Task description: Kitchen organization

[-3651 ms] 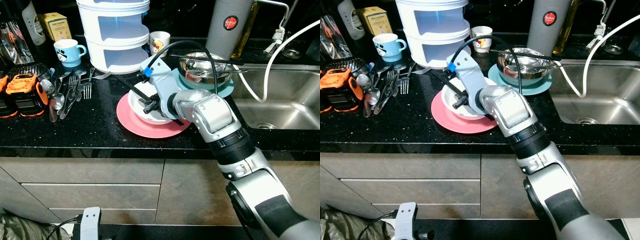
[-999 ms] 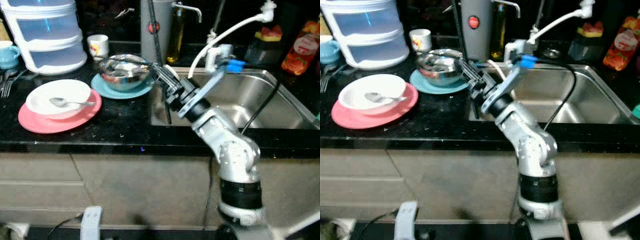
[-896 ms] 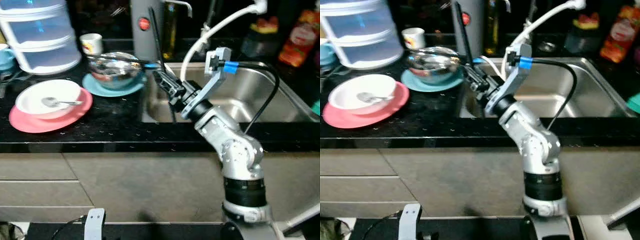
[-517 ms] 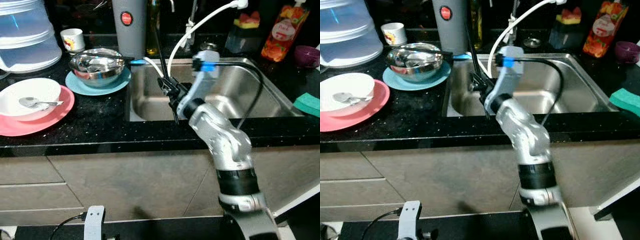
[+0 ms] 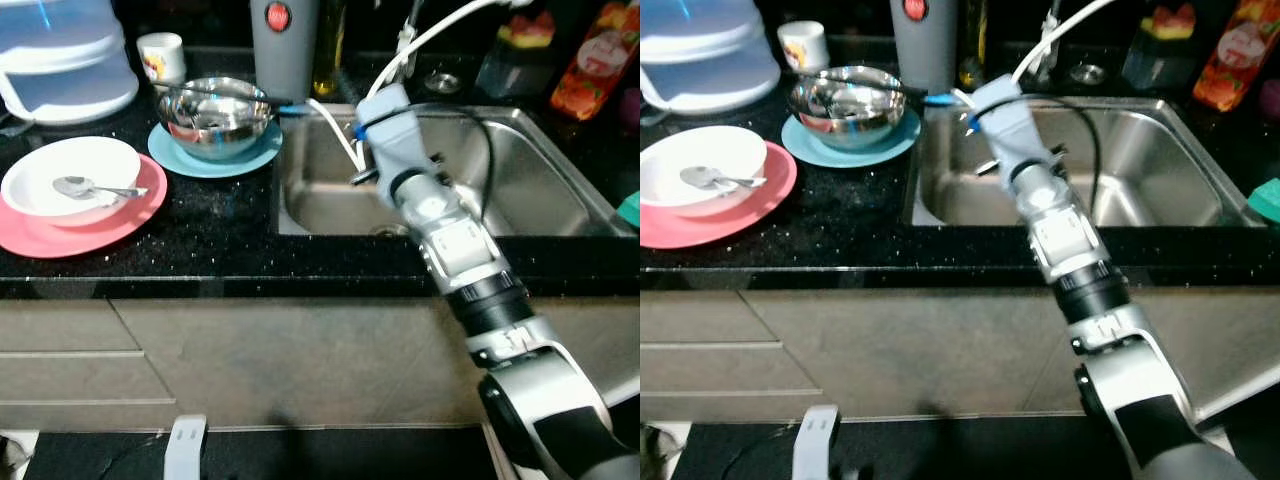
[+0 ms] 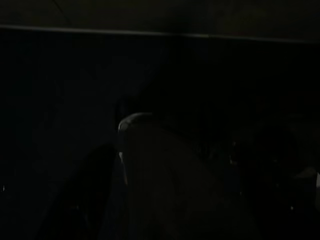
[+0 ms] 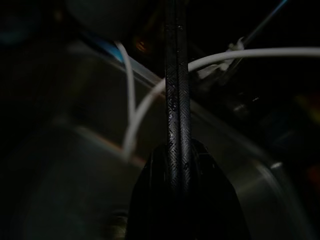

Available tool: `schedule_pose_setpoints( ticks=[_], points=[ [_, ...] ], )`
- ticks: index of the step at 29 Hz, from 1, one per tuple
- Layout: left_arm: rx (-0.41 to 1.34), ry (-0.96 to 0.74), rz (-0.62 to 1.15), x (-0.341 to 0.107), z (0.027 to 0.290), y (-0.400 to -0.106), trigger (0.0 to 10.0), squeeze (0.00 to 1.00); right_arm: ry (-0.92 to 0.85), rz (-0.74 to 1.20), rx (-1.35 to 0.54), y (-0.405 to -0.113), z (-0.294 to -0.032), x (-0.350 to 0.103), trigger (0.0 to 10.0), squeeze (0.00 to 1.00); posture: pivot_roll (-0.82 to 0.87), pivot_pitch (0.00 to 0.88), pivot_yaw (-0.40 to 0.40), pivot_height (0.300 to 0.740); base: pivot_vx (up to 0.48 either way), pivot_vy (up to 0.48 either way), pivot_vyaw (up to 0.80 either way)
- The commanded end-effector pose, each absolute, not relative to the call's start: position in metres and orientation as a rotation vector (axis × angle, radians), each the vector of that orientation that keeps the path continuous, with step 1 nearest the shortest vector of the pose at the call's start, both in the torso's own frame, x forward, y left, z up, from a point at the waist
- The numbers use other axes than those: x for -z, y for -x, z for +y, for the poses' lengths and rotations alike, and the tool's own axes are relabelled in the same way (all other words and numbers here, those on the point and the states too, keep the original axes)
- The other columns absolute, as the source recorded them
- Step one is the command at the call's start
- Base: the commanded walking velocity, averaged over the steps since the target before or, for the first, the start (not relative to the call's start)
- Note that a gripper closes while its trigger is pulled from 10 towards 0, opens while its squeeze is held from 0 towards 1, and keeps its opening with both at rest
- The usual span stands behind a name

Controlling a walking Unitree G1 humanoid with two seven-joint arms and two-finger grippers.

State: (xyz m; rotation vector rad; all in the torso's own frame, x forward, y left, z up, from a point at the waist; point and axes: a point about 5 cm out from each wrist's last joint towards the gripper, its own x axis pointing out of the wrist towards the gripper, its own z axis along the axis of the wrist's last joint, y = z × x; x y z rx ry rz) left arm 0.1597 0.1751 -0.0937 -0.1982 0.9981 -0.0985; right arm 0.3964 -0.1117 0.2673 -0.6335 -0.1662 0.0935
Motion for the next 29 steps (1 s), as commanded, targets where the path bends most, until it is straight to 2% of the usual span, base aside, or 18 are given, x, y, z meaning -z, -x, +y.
schedule_pose_setpoints(
  ticks=[1, 9, 16, 20, 24, 29],
  points=[
    [0.105, 0.204, 1.03, 0.098, 0.173, -0.149, 10.0, 0.0, 0.745, -0.245, -0.072, -0.398, -0.107, -0.271, 10.0, 0.0, 0.05, 0.119, -0.037, 0.74, 0.0, 0.0, 0.0],
    [0.104, 0.206, 1.037, 0.1, 0.174, -0.142, 10.0, 0.0, 0.962, -0.273, -0.155, -0.403, -0.089, -0.255, 10.0, 0.0, 0.07, 0.151, -0.04, 0.74, 0.0, 0.0, 0.0],
    [0.105, 0.206, 1.039, 0.101, 0.175, -0.14, 10.0, 0.0, 0.95, -0.202, -0.237, -0.407, -0.087, -0.243, 10.0, 0.0, 0.08, 0.161, -0.041, 0.74, 0.0, 0.0, 0.0],
    [0.106, 0.208, 1.04, 0.101, 0.175, -0.139, 10.0, 0.0, 0.949, -0.136, -0.229, -0.41, -0.095, -0.238, 10.0, 0.0, 0.08, 0.166, -0.038, 0.74, 0.0, 0.0, 0.0],
    [0.109, 0.209, 1.038, 0.101, 0.174, -0.139, 10.0, 0.0, 0.912, -0.012, -0.126, -0.416, -0.12, -0.234, 10.0, 0.0, 0.08, 0.164, -0.039, 0.74, 0.0, 0.0, 0.0],
    [0.111, 0.21, 1.036, 0.101, 0.174, -0.14, 10.0, 0.0, 0.903, 0.029, -0.05, -0.42, -0.139, -0.24, 10.0, 0.0, 0.07, 0.16, -0.038, 0.74, 0.0, 0.0, 0.0]
  ],
)
